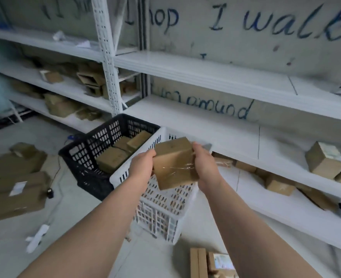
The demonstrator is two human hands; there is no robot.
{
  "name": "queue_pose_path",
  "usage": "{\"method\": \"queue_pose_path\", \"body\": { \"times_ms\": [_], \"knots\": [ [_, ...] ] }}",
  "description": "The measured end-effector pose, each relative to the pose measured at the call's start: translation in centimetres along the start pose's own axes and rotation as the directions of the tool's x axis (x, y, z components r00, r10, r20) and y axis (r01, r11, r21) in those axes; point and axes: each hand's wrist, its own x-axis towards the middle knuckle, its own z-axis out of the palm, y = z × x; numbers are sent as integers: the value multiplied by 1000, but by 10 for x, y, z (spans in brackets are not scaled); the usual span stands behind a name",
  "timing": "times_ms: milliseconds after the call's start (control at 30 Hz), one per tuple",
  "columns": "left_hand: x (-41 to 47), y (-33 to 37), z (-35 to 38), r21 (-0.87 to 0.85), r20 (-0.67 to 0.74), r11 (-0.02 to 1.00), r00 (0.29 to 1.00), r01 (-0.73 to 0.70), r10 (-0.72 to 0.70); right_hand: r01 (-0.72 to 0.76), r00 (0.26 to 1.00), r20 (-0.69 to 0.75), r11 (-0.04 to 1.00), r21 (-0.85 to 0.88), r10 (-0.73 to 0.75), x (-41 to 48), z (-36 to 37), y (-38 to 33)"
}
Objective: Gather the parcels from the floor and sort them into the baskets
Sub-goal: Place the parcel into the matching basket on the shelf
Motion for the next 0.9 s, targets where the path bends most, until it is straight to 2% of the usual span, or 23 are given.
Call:
{"method": "queue_pose_path", "body": {
  "times_ms": [167, 467, 733, 900],
  "knots": [
    [56, 34, -99, -62, -53, 998, 999, -4, 1, -38, 993, 113, 999, -32, 41, 14, 117, -17],
    [179, 79, -229, 45, 17, 998, 998, 55, -56, -157, 974, 163, 987, -27, 160, 67, 285, -7],
    [286, 79, -248, 183, 44, 976, 991, 119, -129, -207, 964, 159, 977, -53, 213, 144, 343, 15],
    [348, 73, -234, 237, 54, 958, 983, 160, -177, -283, 951, 128, 959, 1, 280, 205, 359, 32]
  ]
}}
